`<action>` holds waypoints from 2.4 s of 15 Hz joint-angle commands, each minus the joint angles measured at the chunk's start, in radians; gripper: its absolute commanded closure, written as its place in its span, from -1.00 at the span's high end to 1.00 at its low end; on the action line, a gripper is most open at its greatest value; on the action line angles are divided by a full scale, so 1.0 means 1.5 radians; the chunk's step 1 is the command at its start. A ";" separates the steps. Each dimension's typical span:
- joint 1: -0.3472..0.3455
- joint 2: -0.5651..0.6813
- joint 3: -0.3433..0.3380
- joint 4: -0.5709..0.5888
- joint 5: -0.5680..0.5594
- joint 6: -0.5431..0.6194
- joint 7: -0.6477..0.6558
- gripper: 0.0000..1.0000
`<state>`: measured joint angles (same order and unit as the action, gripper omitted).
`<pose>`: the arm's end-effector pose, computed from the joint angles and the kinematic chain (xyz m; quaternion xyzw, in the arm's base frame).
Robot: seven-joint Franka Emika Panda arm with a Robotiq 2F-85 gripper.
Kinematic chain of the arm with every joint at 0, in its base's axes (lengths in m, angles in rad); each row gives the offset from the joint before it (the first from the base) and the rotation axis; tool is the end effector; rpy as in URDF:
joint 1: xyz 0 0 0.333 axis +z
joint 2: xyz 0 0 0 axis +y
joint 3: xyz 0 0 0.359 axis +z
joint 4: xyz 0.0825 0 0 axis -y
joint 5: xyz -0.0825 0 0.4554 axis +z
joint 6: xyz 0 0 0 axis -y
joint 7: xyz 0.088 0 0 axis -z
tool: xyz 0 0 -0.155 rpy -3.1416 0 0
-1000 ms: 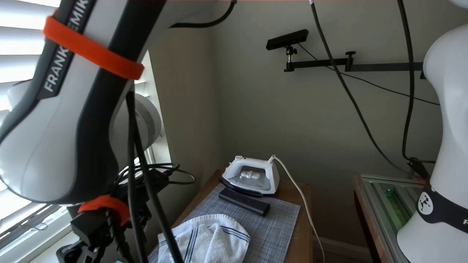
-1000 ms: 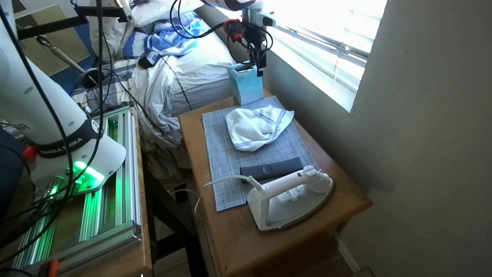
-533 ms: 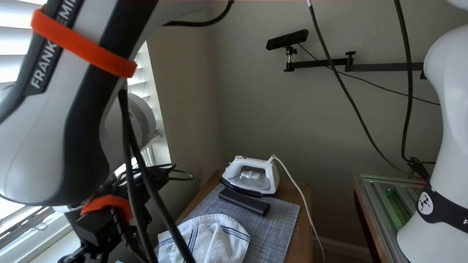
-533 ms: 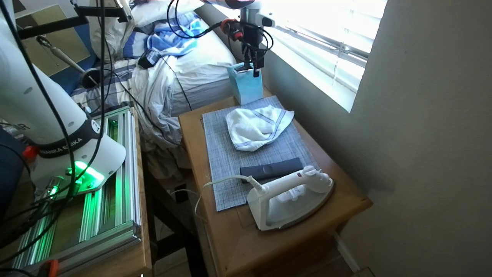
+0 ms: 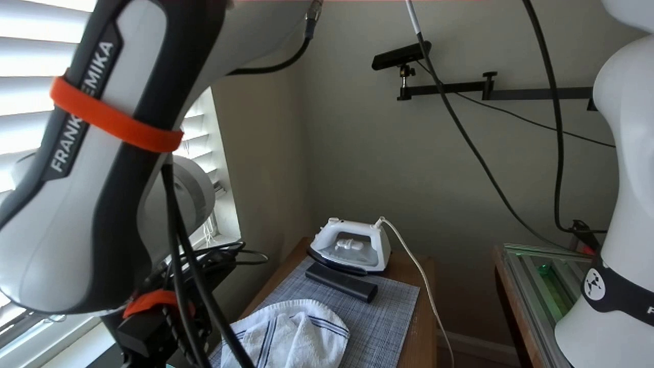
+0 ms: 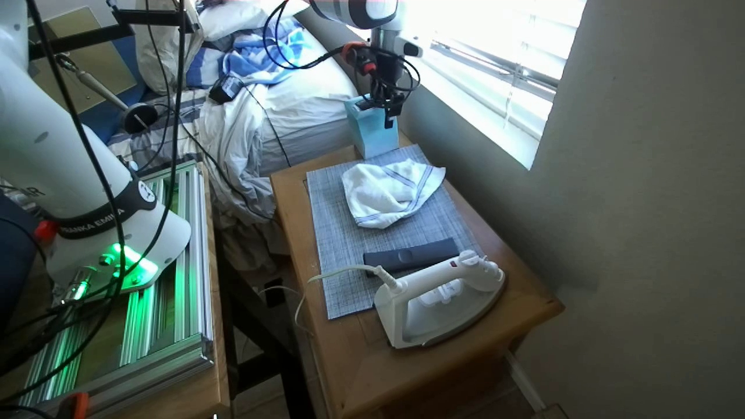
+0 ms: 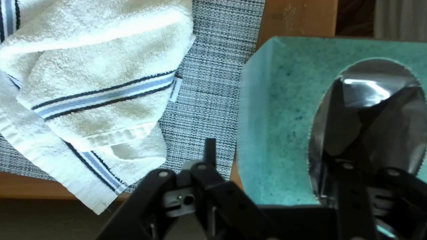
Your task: Put the blue box on the white towel
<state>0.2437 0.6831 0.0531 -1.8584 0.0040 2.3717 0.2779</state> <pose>0.6467 0.1990 0.0631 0.9963 0.0034 -0.0861 0.0062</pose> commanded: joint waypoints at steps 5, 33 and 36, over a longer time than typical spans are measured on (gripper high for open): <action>-0.024 0.016 0.025 0.044 0.030 -0.062 -0.041 -0.83; -0.134 -0.385 -0.080 -0.449 0.100 0.129 0.157 -0.97; -0.140 -0.411 -0.106 -0.522 0.056 0.247 0.224 -0.97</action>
<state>0.0391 0.1423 -0.0789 -2.5176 0.1381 2.5856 0.5168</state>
